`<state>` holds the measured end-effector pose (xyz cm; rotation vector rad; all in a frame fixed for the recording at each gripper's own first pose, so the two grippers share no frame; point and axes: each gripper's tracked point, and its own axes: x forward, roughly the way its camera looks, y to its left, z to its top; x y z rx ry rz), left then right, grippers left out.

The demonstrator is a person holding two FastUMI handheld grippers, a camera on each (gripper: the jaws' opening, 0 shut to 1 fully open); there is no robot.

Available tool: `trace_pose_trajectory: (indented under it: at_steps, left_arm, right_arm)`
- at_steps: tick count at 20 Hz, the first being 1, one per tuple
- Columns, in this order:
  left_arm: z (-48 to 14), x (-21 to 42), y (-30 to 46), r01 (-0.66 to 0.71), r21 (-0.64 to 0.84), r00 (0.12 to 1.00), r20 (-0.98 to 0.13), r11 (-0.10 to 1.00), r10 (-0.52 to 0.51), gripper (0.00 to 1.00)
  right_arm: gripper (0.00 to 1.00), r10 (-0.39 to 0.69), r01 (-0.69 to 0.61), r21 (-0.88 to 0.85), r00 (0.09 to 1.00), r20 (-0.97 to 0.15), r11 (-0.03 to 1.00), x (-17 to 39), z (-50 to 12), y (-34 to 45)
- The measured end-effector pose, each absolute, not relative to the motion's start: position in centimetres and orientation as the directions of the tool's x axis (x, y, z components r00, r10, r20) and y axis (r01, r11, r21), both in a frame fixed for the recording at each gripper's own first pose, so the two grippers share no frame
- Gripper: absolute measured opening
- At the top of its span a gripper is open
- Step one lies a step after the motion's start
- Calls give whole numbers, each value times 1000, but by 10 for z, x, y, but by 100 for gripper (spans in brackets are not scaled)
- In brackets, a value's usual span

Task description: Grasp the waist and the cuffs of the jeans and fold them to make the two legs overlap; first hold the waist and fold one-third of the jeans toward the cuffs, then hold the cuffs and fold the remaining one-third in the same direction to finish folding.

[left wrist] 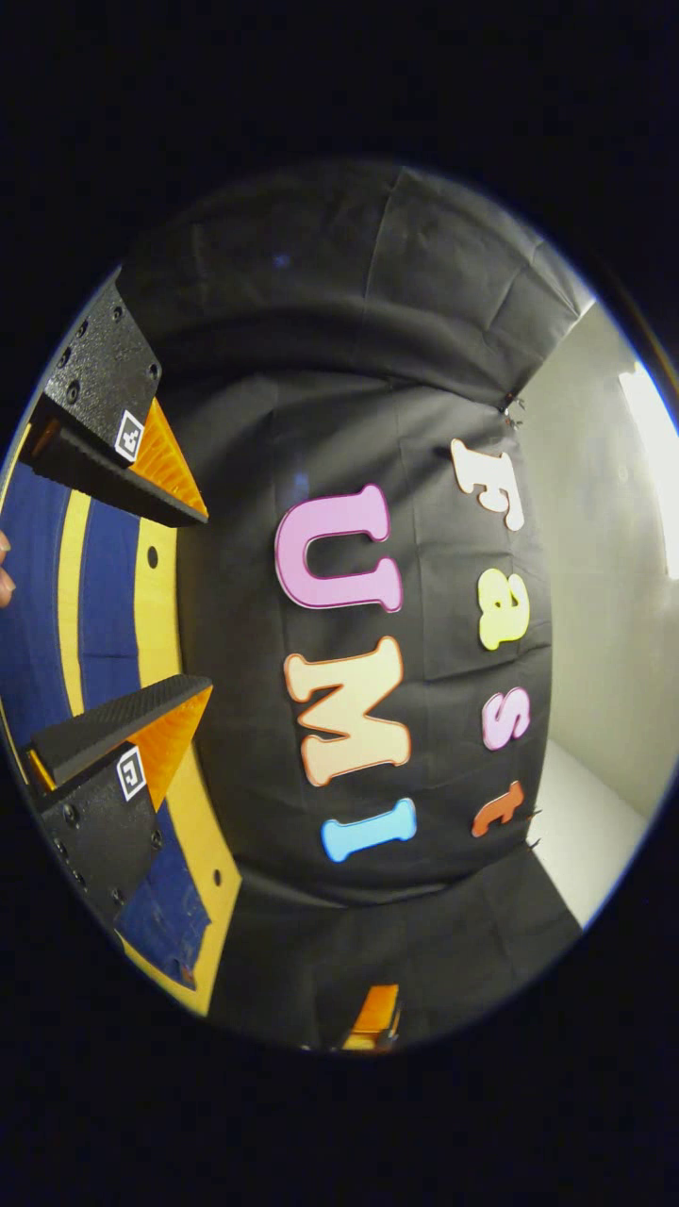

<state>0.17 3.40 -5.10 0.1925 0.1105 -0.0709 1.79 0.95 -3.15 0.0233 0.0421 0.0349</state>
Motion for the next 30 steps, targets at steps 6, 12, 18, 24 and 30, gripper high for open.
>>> trace_pose_trajectory:
  at_steps: [6, 12, 18, 24, 30]
  left_arm:
    - [-122, -29, 83, 224, 438, 945, -316, 871, -84, 95]
    - [-200, -70, 125, 402, 576, 858, -508, 712, -74, 95]
    - [-281, -107, 156, 599, 601, 723, -690, 530, -35, 95]
    - [-338, -128, 182, 725, 582, 620, -784, 368, 19, 95]
    - [-357, -104, 182, 771, 574, 598, -802, 277, -3, 89]
  right_arm:
    - [98, 51, -48, 24, 993, -110, 999, 6, -67, 33]
    - [98, 49, -48, 13, 989, -138, 999, -2, -87, 48]
    - [99, 30, -32, -12, 985, -171, 999, -9, -101, 48]
    - [99, -19, 8, -65, 983, -183, 998, -17, -104, 35]
    - [98, -69, 48, -112, 979, -191, 993, -23, -105, 20]
